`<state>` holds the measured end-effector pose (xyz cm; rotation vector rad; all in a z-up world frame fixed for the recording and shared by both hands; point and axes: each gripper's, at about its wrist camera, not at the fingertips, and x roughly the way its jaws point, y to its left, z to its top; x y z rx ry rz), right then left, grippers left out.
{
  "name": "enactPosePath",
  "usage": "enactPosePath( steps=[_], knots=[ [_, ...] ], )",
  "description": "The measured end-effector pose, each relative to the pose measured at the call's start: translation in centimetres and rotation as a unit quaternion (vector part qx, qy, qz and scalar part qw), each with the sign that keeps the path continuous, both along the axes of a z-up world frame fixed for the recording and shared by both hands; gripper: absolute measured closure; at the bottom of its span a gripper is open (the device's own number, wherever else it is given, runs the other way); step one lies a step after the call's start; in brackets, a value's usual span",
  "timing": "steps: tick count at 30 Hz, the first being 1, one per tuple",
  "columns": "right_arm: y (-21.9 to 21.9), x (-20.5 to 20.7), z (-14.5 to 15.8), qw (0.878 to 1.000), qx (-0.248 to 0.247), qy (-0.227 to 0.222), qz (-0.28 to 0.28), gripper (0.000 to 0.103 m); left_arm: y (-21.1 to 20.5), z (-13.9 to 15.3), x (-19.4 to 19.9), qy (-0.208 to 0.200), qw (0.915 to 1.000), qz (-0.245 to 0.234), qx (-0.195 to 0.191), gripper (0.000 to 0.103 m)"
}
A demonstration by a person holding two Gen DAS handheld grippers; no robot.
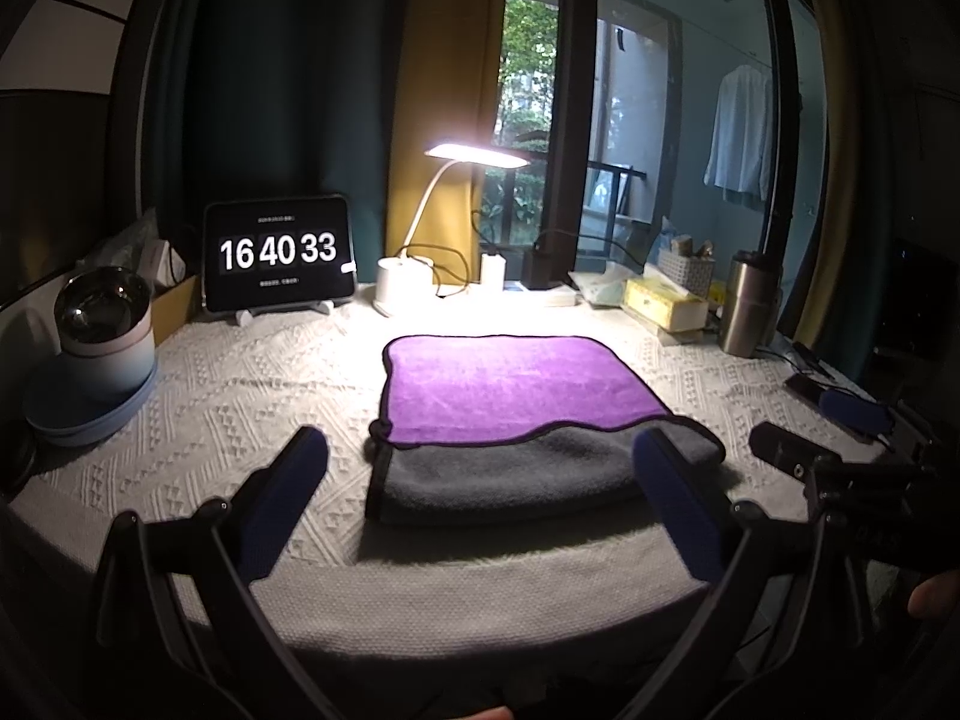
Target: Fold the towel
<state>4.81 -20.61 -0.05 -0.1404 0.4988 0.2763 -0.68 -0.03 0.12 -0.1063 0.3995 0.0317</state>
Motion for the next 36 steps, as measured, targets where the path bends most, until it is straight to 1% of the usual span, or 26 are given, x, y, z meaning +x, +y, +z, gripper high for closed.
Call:
enactPosePath(
  steps=[13,22,28,30,34,36],
  knots=[
    [-0.6,1.5,-0.5,1.000,-0.002,0.007,-0.010,0.012,0.3,-0.3,1.6,0.018,0.9998,0.001,-0.005,0.001],
    [-1.3,3.9,-0.9,1.000,-0.009,0.021,-0.010,0.012,0.8,-1.2,4.1,0.044,0.9989,0.008,-0.016,0.001],
    [-1.6,5.6,-1.7,0.999,-0.007,0.040,-0.007,0.013,1.5,-2.1,6.2,0.068,0.9974,0.010,-0.022,0.001],
    [-1.7,6.3,-2.0,0.999,-0.008,0.045,-0.006,0.017,1.8,-2.6,7.1,0.079,0.9965,0.011,-0.026,0.001],
    [-1.8,8.0,-2.8,0.998,-0.011,0.065,-0.002,0.019,2.3,-3.6,8.7,0.105,0.9939,0.011,-0.034,0.001],
    [-1.8,8.8,-3.2,0.997,-0.013,0.073,0.000,0.024,2.6,-4.0,9.5,0.115,0.9928,0.014,-0.032,0.001]
  ],
)
